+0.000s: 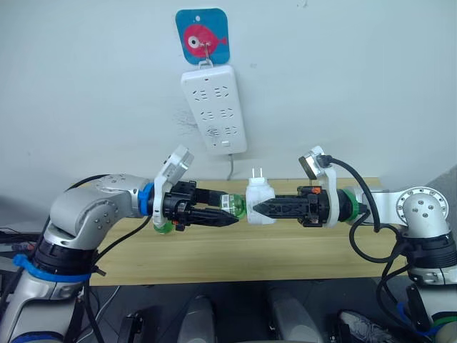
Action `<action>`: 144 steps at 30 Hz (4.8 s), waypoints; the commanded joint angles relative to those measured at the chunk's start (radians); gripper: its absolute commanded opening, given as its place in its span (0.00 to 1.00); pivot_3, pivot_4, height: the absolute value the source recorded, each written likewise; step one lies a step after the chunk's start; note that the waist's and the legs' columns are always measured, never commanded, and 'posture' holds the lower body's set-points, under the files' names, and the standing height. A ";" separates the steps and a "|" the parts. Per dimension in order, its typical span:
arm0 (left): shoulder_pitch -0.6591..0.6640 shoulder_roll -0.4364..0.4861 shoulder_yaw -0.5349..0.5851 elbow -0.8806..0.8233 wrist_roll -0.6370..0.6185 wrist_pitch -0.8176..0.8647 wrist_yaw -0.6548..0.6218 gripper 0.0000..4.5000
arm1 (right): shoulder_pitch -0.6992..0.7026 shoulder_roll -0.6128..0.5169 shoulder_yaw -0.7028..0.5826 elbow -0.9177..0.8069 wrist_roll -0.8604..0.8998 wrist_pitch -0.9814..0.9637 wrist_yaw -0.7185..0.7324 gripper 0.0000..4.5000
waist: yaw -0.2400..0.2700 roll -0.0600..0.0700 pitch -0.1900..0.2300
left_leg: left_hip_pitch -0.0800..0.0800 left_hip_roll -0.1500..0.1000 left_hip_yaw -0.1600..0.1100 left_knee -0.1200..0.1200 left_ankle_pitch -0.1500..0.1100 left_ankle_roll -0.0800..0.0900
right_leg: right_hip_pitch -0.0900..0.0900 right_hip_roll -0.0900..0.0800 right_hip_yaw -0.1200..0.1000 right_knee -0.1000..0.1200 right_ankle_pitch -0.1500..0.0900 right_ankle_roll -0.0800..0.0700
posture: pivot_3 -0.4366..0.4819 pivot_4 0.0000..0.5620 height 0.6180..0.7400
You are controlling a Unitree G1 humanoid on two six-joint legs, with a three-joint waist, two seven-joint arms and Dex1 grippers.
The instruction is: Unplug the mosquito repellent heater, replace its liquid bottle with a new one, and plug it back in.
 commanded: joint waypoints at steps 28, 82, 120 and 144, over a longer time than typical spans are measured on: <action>0.178 -0.084 0.015 0.038 0.518 -0.830 -0.045 1.00 | 0.006 -0.022 -0.024 -0.023 0.021 0.001 -0.009 0.67 | 0.007 0.000 0.000 | 0.000 0.000 0.002 -0.001 0.000 0.000 | 0.000 -0.001 0.002 -0.001 0.000 0.000 | 0.39 0.38 1.00; 0.065 0.198 0.056 -0.037 -0.173 0.056 -0.073 0.50 | 0.012 -0.043 -0.026 -0.035 0.020 0.013 0.002 0.67 | 0.000 0.000 0.014 | 0.000 0.000 0.000 -0.002 0.000 0.000 | -0.001 0.000 0.000 -0.002 0.000 0.000 | 0.40 0.38 1.00; 0.269 -0.109 0.070 -0.109 0.289 -0.390 0.119 0.50 | 0.120 0.033 -0.100 -0.229 -1.024 -0.157 -0.010 1.00 | 0.002 0.000 0.018 | -0.001 0.001 0.002 -0.001 0.000 0.000 | -0.002 -0.001 0.002 -0.001 0.000 0.000 | 0.38 0.38 1.00; 0.230 -0.425 0.017 -0.011 0.601 -0.968 0.293 0.50 | 0.203 0.654 -0.189 -0.326 -0.350 -0.286 -0.420 0.96 | -0.002 0.000 0.017 | 0.004 0.000 0.004 0.001 0.001 -0.001 | 0.000 -0.001 0.004 0.005 0.001 0.000 | 0.38 0.32 1.00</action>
